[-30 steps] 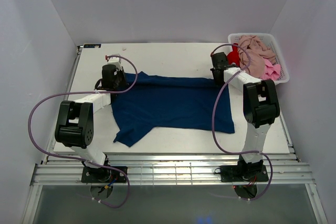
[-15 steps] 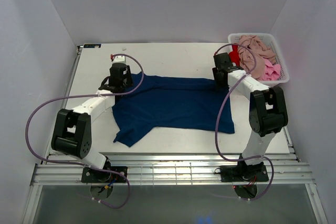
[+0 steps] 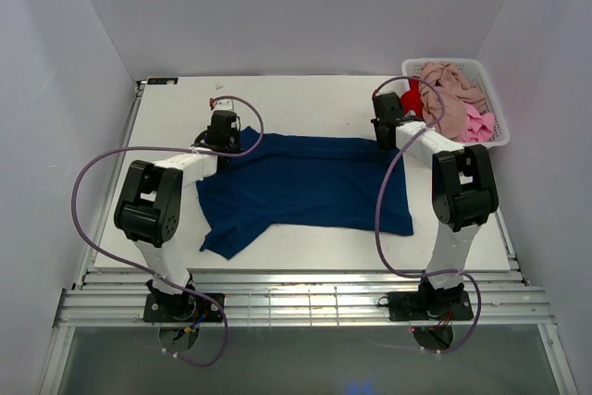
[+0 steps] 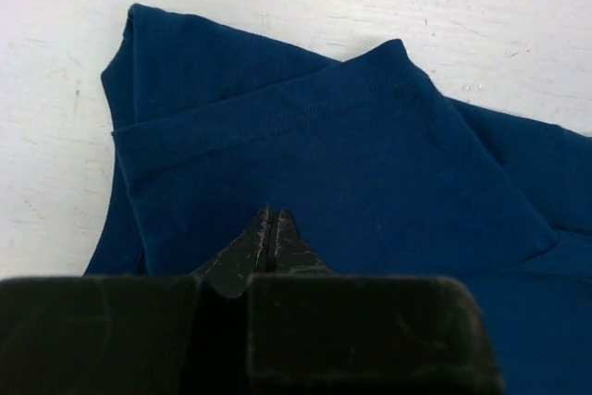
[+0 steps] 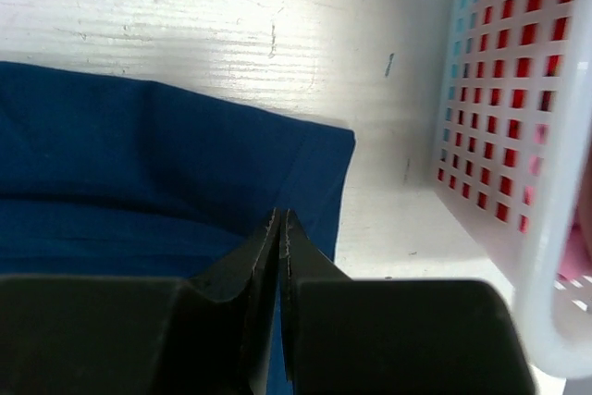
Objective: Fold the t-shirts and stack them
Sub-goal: Fold the flattened tshirt in 1/3 of the way
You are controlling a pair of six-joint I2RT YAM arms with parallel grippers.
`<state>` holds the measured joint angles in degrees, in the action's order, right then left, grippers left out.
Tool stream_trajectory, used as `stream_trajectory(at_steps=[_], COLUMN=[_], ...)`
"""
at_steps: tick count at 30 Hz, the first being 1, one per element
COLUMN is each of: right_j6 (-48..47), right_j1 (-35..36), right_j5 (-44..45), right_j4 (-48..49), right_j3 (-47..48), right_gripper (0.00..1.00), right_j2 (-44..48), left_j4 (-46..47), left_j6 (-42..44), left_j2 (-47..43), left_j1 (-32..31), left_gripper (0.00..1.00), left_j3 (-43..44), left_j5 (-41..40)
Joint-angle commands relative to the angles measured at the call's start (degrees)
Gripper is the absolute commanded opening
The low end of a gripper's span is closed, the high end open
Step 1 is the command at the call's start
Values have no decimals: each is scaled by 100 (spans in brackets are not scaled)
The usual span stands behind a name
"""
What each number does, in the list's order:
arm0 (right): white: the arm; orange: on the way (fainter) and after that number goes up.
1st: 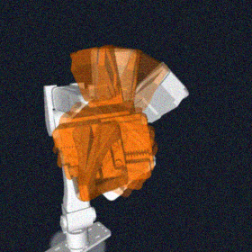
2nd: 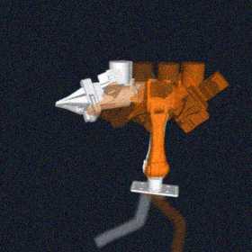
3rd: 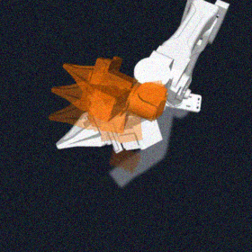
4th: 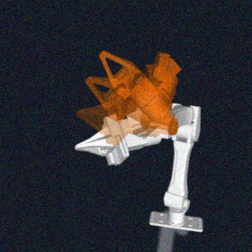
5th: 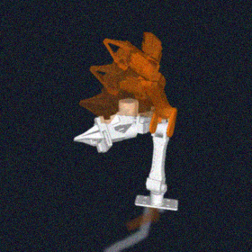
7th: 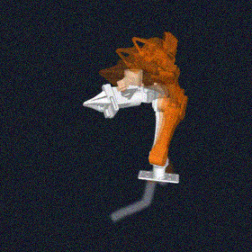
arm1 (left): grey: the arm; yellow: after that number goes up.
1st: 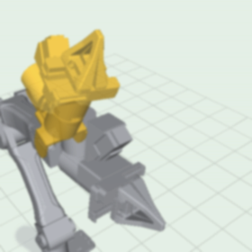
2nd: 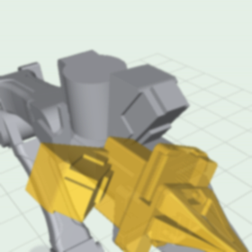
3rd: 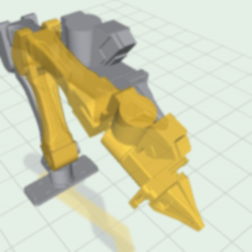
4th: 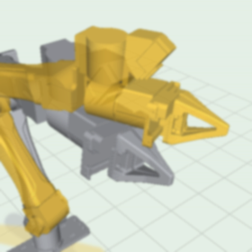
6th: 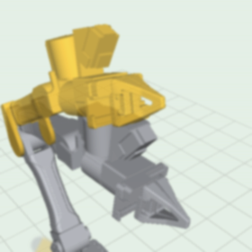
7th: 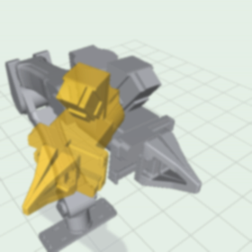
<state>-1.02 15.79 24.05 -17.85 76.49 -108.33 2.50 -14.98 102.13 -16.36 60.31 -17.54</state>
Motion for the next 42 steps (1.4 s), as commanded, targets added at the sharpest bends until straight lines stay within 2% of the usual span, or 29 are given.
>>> stream_trajectory(at_steps=[1,7,17,21,29,37,40,42], right_j6=[-21,-48,58,58,206,312,391,418], right_j1=[20,20,38,56,73,126,161,179], right_j5=[38,-14,-498,-893,-1666,-2159,-2344,-2353], right_j4=[246,282,-52,-175,-667,-88,141,237], right_j3=[279,341,-213,-521,-705,-697,-670,-714], right_gripper=[8,8,8,8,8,8,11,15], right_j2=[-196,-504,127,374,260,655,875,1033], left_j4=[110,101,119,128,127,487,550,550], left_j6=[109,118,119,92,-5,83,197,311], left_j2=[0,53,-193,-307,-500,-388,-54,333], left_j1=[-8,-8,-8,-8,-8,1,1,1], left_gripper=[0,0,0,0,0,0,16,32], left_j3=[402,403,183,68,-151,-64,374,760], left_j5=[66,75,-83,-100,-153,-478,-435,-347])
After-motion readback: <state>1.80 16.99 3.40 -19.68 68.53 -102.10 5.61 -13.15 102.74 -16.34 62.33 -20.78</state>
